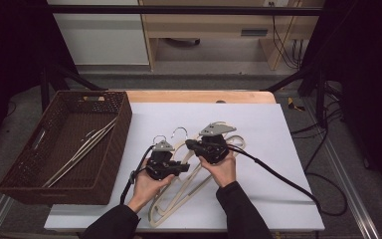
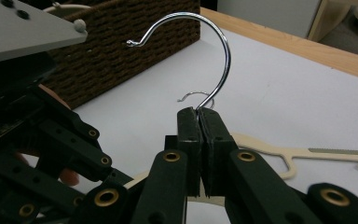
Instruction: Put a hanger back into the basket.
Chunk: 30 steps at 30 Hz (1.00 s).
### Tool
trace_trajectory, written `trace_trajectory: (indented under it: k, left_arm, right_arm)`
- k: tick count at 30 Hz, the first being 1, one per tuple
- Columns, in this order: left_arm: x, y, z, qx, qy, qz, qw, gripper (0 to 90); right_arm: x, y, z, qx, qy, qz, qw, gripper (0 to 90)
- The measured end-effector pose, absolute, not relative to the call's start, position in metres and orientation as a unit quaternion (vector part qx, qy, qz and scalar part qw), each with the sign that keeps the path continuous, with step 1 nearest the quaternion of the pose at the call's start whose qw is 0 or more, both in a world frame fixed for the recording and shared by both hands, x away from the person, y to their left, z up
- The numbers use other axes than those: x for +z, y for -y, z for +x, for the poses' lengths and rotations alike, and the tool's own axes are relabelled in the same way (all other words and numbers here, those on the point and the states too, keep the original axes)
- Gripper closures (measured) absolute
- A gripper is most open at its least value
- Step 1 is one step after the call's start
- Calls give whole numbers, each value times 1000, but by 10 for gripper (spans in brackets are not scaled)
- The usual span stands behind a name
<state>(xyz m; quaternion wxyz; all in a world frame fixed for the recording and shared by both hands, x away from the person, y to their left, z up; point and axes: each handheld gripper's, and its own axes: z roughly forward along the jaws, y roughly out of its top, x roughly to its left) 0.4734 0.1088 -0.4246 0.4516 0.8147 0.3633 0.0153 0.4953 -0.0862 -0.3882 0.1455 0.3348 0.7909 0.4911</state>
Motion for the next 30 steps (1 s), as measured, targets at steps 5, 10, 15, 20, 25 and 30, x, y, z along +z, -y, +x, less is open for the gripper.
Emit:
trace_trajectory:
  k: [5, 10, 15, 20, 25, 30]
  left_arm:
    - [-417, -103, 460, 7, -350, 810, 471, 855]
    - [-410, -95, 446, 25, -327, 818, 472, 858]
    - [-406, -94, 440, 35, -321, 821, 471, 858]
    - [-398, -102, 437, 45, -315, 820, 475, 858]
    - [-386, -114, 434, 68, -304, 821, 478, 858]
    - [-377, -128, 432, 76, -298, 819, 485, 858]
  right_arm:
    - [-376, 105, 476, 507, -785, 326, 145, 747]
    - [-370, 124, 455, 518, -781, 316, 149, 633]
    - [-370, 150, 433, 534, -772, 309, 156, 490]
    - [-375, 181, 423, 543, -751, 331, 177, 310]
    - [-386, 206, 423, 540, -734, 361, 199, 176]
    - [-390, 221, 426, 533, -723, 387, 209, 116]
